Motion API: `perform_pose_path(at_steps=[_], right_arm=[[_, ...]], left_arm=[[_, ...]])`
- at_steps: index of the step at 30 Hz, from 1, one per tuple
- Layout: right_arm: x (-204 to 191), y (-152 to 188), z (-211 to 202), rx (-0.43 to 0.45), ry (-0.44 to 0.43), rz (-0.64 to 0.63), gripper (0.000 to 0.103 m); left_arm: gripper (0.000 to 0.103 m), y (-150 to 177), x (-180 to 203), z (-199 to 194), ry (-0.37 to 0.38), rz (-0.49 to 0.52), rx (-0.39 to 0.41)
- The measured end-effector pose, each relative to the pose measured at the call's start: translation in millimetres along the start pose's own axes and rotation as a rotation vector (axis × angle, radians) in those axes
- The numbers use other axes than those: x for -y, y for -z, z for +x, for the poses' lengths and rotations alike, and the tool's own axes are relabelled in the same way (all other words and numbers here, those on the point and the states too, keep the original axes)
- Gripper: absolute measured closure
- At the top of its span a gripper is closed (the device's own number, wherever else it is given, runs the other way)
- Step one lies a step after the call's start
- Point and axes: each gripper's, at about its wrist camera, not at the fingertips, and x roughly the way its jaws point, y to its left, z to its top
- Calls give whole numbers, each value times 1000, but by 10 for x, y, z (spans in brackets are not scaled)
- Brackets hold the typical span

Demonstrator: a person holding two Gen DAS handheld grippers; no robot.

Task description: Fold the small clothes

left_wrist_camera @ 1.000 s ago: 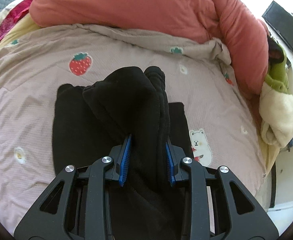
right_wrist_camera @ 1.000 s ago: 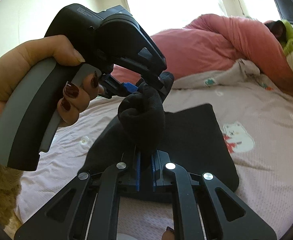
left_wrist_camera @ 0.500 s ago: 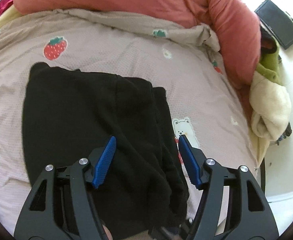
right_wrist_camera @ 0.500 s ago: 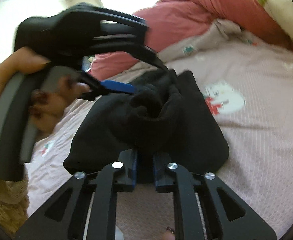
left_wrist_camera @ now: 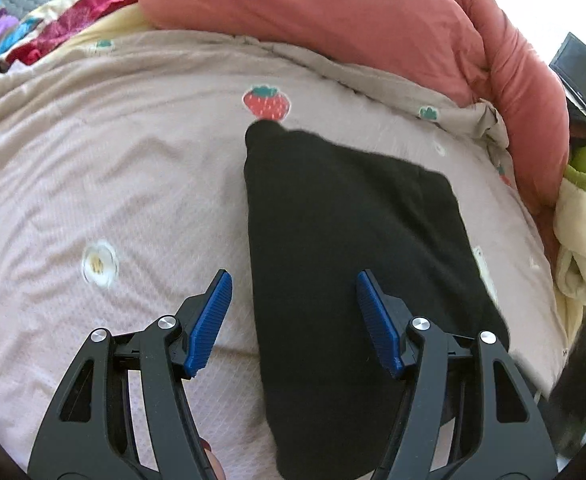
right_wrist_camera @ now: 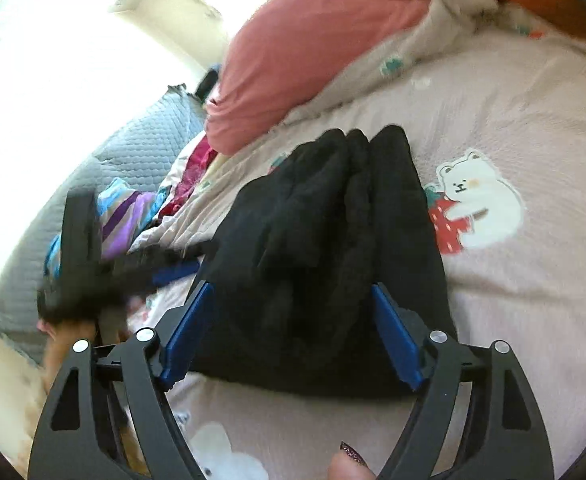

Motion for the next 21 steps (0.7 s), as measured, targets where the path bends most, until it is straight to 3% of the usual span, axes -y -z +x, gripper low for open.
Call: perform_pose_path(at_steps=[6, 8, 10, 13, 16, 21], right_arm=[[212, -425, 385, -119, -27, 42, 24], [176, -504, 437, -121, -27, 10, 33], [125, -508, 453, -126, 5, -10, 55], [54, -510, 539, -146, 21, -66, 71], [-69, -504, 521, -113, 79, -176, 81], [-298, -521, 315, -29, 144, -327, 82]], left_arm=[[46, 47, 12, -31, -1, 39, 22], [46, 59, 19, -38, -7, 50, 27], [46, 62, 42, -39, -17, 64, 34], [46, 65, 68, -44, -25, 81, 40], [46, 73, 77, -56, -29, 91, 42], [46, 77, 143, -131, -15, 116, 47]])
